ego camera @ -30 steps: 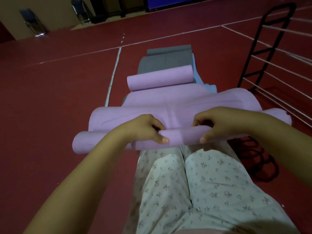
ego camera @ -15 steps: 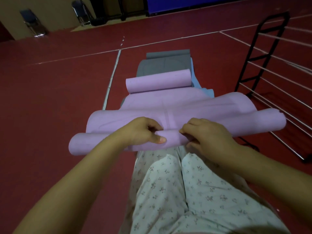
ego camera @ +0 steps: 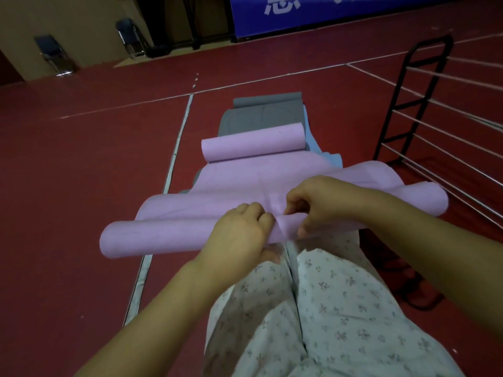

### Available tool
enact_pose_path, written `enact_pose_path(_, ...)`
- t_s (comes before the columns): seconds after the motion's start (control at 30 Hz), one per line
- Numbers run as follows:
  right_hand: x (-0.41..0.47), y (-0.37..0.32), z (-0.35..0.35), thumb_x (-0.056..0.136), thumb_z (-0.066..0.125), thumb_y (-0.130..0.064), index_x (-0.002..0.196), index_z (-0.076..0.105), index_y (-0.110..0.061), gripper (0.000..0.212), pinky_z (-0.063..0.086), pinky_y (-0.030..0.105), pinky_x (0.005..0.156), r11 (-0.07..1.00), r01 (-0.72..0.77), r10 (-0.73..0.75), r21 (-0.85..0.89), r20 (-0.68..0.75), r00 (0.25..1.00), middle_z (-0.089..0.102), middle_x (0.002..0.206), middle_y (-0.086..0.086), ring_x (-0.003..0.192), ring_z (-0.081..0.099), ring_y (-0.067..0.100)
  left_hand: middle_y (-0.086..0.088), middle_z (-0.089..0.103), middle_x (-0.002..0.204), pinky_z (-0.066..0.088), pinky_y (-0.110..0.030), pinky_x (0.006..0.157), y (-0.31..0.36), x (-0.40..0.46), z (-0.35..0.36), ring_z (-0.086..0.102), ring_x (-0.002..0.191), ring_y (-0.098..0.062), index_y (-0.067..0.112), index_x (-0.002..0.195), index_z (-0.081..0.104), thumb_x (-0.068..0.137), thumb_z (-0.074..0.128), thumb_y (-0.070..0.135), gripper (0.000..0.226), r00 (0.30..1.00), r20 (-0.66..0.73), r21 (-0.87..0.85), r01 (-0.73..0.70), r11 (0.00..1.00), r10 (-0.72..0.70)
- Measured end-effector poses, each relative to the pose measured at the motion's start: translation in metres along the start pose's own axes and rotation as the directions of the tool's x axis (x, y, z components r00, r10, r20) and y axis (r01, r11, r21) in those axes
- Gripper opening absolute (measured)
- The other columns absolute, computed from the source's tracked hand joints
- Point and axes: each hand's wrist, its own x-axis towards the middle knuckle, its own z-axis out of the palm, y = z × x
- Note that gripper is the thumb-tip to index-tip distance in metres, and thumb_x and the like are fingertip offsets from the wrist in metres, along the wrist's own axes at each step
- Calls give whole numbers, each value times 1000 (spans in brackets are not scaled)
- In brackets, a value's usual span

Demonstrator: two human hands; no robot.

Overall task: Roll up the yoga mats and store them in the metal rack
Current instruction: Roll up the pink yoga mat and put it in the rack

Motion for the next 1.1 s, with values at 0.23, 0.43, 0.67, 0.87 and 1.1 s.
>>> enact_pose_path(0.23, 24, 6, -22, 68, 84, -25, 92, 67, -33, 30, 49, 22, 81, 995, -75, 58, 66, 234, 970, 69, 94, -11, 90, 63, 9, -6, 66, 87, 49, -32, 59, -16, 18, -6, 63, 75, -29, 16, 96, 71, 65, 78, 46, 44, 994, 59, -101, 99, 990, -94)
enact_pose_path(0.43, 37, 20, -30, 72, 82, -24, 94, 68, -34, 28, 44, 14, 73, 968, -153, 78, 196, 344, 936, 65, 81, -19, 76, 57, 1, 0, 69, 87, 45, -31, 67, -32, 39, -17, 60, 82, -23, 24, 98, 72, 70, 62, 56, 44, 972, 221, -247, 137, 959, -82)
enact_pose_path(0.67, 29, 16, -33, 76, 78, -30, 119, 62, -28, 46, 47, 22, 88, 973, -190, 150, 133, 262, 953, 63, 101, -10, 99, 60, 11, 4, 63, 84, 38, -26, 67, -41, 63, -27, 55, 78, -15, 19, 101, 72, 77, 75, 39, 32, 885, 455, -327, 265, 907, -95)
enact_pose_path(0.87, -6, 3, 8, 69, 74, -37, 116, 58, -28, 50, 44, 35, 82, 989, -32, 3, -148, -196, 981, 54, 109, -3, 102, 52, 20, 16, 63, 79, 41, -9, 66, -58, 76, -29, 54, 69, 4, 19, 98, 74, 76, 78, 31, 25, 820, 567, -456, 394, 798, -81)
enact_pose_path(1.1, 0, 18, 45, 43, 81, -36, 90, 61, -22, 53, 43, 38, 61, 964, 3, -136, -267, -479, 867, 54, 81, -1, 73, 56, 27, 8, 66, 96, 42, -18, 82, -59, 82, -34, 59, 92, -9, 18, 122, 63, 75, 78, 34, 51, 786, 610, -419, 430, 800, -103)
